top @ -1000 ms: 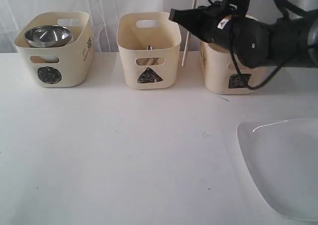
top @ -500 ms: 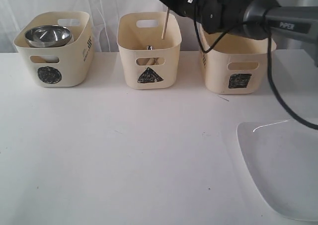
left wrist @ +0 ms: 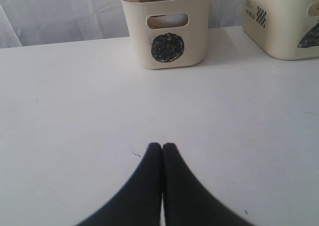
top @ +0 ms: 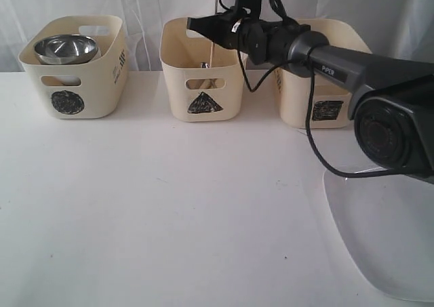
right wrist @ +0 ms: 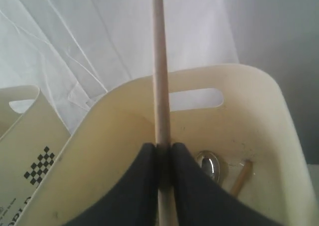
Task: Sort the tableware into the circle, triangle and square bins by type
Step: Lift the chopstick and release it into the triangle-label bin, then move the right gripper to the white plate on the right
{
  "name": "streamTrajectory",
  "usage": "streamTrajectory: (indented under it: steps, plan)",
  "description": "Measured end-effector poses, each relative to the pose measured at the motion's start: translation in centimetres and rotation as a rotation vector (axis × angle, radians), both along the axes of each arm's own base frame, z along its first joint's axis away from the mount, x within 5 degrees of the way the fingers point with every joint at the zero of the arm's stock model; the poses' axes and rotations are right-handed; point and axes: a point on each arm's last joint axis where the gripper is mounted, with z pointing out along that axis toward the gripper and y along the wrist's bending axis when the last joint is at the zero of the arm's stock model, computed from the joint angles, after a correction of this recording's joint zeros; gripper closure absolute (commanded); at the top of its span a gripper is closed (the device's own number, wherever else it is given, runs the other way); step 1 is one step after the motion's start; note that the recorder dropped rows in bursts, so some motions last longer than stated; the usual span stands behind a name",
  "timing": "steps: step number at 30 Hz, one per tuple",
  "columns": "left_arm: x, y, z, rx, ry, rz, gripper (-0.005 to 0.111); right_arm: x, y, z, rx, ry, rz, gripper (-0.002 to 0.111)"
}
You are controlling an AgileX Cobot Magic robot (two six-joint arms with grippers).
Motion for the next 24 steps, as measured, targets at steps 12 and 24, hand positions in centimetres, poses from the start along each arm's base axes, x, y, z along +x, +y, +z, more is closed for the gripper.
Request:
streamTrajectory:
  steps: [12, 24]
  plan:
    - [0.0, 0.0, 0.0, 0.000, 0.000, 0.000, 0.107, -1.6, 0.3, -0.9, -0.198, 0.187, 0.070, 0.075]
    - [0.0, 0.0, 0.0, 0.000, 0.000, 0.000, 0.107, -7.2, -1.1, 4.1, -0.293, 0.212, 0.102, 0.075]
